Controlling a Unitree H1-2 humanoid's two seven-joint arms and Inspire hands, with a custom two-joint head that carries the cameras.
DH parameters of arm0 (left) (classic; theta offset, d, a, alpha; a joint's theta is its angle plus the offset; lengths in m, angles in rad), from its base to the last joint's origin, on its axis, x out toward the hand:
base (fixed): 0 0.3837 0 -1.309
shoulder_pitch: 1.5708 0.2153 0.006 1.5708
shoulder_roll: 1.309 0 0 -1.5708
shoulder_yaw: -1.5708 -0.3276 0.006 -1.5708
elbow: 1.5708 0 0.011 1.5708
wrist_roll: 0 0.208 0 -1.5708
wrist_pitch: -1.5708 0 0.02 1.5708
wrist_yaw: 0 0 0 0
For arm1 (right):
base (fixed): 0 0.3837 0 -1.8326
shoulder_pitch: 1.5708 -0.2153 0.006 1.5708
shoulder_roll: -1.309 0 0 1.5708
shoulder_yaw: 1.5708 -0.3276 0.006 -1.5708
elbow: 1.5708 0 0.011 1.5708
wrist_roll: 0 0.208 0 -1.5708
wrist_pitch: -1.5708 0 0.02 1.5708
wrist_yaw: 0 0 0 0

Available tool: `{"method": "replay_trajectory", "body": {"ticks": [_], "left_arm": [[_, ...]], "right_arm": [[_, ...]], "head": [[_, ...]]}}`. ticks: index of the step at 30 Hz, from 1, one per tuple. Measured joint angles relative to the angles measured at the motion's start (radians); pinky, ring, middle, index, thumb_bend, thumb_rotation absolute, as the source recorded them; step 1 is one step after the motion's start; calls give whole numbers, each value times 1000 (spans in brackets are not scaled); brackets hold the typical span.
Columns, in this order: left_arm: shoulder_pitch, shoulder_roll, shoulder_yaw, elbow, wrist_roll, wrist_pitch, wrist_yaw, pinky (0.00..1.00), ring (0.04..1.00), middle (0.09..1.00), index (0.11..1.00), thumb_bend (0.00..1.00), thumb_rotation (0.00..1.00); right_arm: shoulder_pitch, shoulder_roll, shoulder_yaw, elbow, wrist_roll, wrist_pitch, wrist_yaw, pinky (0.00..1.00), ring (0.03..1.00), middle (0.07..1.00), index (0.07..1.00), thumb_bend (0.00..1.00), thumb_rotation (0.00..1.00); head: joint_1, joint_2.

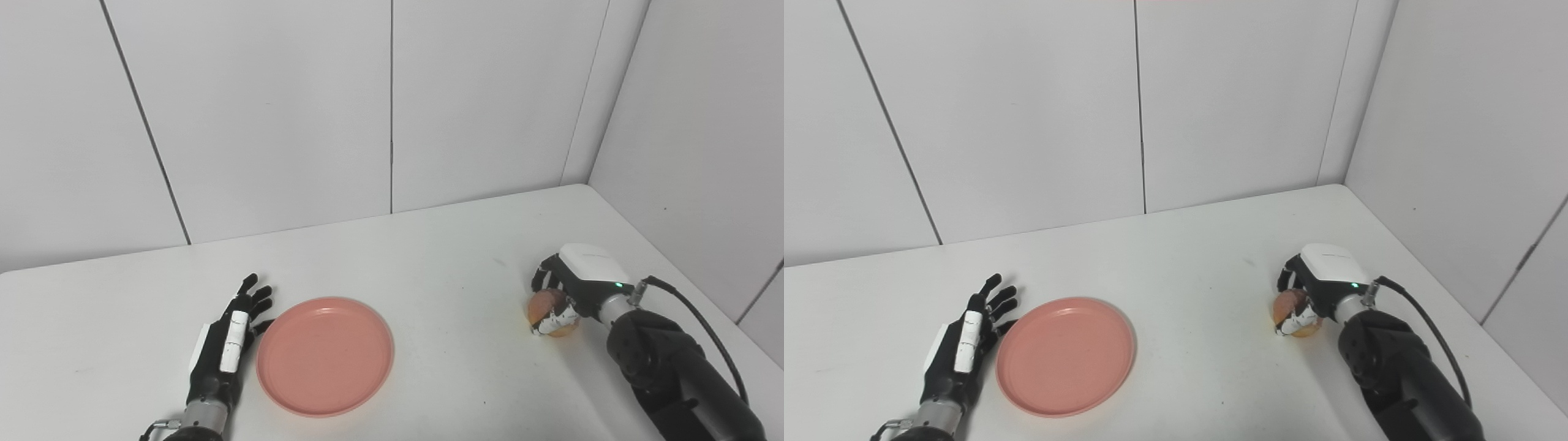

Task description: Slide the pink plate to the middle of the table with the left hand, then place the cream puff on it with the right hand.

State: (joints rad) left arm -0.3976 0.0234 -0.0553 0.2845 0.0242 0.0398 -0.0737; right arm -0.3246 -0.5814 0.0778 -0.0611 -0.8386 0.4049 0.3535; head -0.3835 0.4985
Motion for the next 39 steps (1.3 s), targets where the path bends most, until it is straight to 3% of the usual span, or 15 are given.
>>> {"method": "replay_trajectory", "body": {"ticks": [10,26,32,39], "left_arm": [[4,0,0,-13,0,14,-1,825,879,877,908,982,982],[3,-4,-3,-13,0,16,-1,817,882,881,910,980,982],[6,-5,-15,-37,6,46,5,817,875,878,909,934,990],[20,-23,-32,-76,29,84,31,815,882,883,913,903,986]], "right_arm": [[7,-2,5,-11,3,0,-13,287,386,468,525,515,0],[-9,17,35,-241,0,1,56,315,402,489,512,517,0],[-43,37,54,-307,-3,1,113,337,417,507,498,518,0],[-74,65,76,-316,6,-11,120,340,410,498,509,518,0]], "head": [[2,3],[25,12],[87,32],[172,52]]}}
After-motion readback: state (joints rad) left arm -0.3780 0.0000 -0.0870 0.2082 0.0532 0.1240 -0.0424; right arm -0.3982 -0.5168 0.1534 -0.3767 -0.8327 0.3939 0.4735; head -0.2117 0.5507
